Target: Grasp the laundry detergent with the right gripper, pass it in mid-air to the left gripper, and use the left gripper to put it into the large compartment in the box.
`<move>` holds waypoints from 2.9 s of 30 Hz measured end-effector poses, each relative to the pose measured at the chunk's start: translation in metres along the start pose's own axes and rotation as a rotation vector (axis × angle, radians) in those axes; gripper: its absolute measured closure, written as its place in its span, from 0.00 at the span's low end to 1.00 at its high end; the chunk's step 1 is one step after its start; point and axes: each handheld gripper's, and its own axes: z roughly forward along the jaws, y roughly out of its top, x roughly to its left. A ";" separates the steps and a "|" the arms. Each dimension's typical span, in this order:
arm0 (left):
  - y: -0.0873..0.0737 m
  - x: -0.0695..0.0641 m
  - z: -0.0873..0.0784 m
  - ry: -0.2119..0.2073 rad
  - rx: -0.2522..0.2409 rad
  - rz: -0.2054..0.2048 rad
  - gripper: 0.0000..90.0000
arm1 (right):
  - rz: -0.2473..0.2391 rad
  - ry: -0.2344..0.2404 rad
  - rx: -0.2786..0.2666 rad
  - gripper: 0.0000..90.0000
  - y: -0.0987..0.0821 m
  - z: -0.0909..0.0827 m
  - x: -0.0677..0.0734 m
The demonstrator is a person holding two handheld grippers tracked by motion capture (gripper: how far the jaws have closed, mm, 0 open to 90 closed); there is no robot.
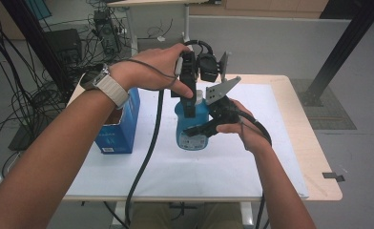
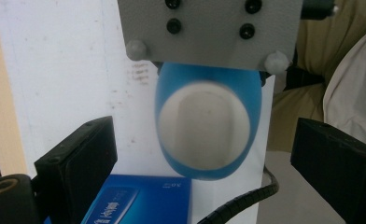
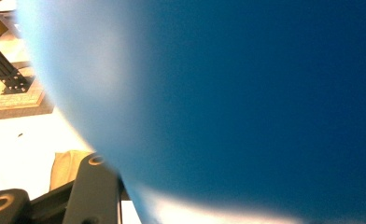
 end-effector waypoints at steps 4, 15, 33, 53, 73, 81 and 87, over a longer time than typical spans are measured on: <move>0.000 0.000 0.005 -0.006 0.002 0.001 0.08 | -0.006 -0.001 0.000 0.49 0.000 0.000 0.001; 0.000 0.001 0.016 -0.018 -0.002 0.001 0.09 | -0.008 -0.004 0.011 0.49 0.000 0.002 0.004; 0.001 0.000 0.030 -0.049 -0.013 -0.002 0.12 | -0.013 0.007 -0.008 0.49 0.000 0.003 0.007; 0.004 -0.001 0.034 -0.090 -0.008 0.008 0.24 | -0.008 0.009 -0.012 0.49 0.000 0.002 0.009; 0.002 0.001 0.039 -0.125 -0.007 0.002 0.35 | -0.007 0.019 -0.013 0.49 0.001 0.003 0.009; 0.001 0.002 0.040 -0.133 -0.005 -0.001 0.39 | -0.016 0.021 -0.020 0.49 0.001 0.004 0.009; 0.001 0.003 0.042 -0.139 -0.005 -0.005 0.40 | -0.021 0.019 -0.020 0.49 0.001 0.004 0.008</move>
